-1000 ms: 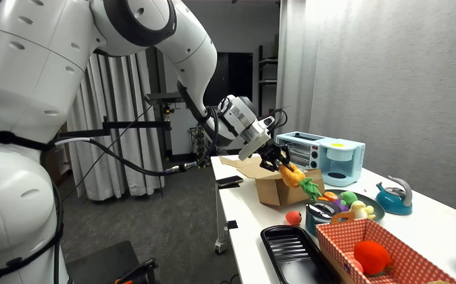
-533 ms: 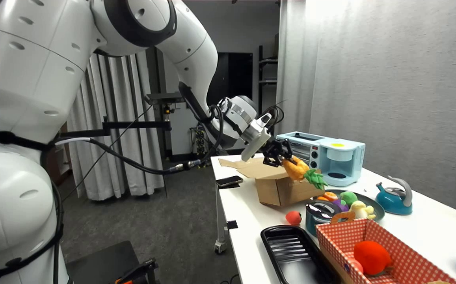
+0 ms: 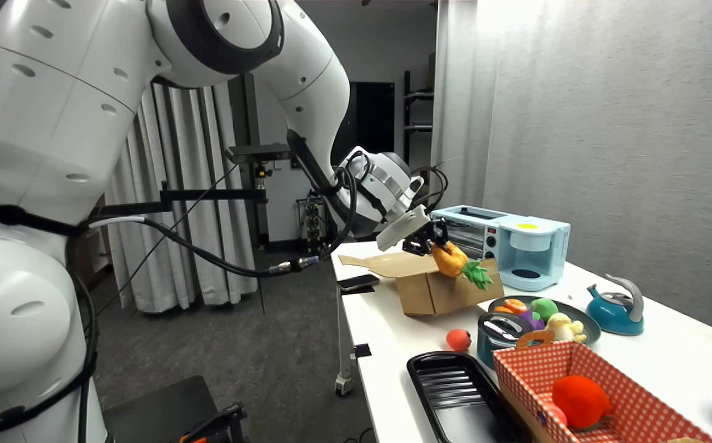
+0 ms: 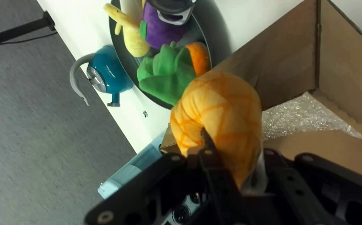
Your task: Move the pineapple plushie from the right box to the left box then put the right box on the black plate
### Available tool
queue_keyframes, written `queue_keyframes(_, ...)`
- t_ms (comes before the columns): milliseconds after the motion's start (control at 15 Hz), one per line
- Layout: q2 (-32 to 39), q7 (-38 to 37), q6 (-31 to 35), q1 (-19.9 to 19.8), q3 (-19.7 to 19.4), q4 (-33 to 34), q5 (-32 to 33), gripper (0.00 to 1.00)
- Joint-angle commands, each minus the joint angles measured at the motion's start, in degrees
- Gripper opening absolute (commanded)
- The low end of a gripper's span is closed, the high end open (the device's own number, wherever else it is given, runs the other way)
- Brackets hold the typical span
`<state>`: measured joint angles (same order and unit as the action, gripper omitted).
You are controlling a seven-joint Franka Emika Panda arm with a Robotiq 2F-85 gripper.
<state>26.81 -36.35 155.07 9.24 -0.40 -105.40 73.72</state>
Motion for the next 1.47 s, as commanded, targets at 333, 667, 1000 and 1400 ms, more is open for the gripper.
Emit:
queue_keyframes(333, 1.54, 0.97, 7.00, -1.01, -0.90, 1.24, 2.53, 0.06)
queue_keyframes(667, -4.59, 2.38, -0.93, 3.44, 2.51, 1.37, 0.90, 0.06)
queue_keyframes(1000, -7.14, 3.26, -6.63, 6.68, 5.34, 3.85, -0.43, 0.06)
queue_keyframes(1400, -7.96, 5.31, -4.38, 3.92, 6.15, -0.87, -7.47, 0.06)
